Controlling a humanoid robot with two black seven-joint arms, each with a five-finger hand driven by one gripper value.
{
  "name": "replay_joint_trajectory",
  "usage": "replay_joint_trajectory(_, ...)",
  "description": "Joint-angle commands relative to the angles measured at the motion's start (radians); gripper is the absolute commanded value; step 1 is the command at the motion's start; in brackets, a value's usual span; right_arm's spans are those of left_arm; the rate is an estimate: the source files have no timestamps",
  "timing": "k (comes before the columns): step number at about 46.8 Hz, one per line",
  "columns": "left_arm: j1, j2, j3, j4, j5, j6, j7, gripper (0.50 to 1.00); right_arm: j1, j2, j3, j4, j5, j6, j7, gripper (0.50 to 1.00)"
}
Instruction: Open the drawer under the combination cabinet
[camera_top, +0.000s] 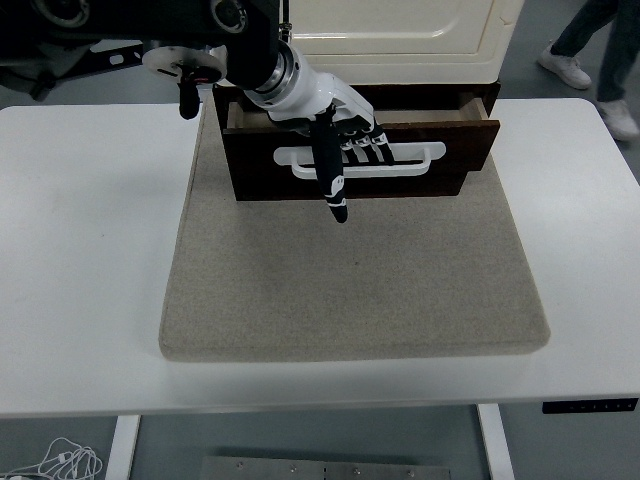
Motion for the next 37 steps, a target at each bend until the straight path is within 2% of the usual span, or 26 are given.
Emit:
replay_joint_trajectory(1,-0.001,0.000,-0.001,0.000,0.000,-0.015,-0.001,1.000,0.000,0.000,0.000,0.000,0.000,0.001,0.000,0.926)
replay_joint_trajectory(10,-0.003,0.006,-0.015,-0.016,0.000,-0.033,-0.003,1.000,0.000,0.000,0.000,0.000,0.000,0.001,0.000,0.926)
replay_joint_trajectory(37,-0.021,0.006,-0.015,-0.016,0.020,-0.015,-0.001,1.000,0.000,0.000,0.000,0.000,0.000,0.000,0.000,0.926)
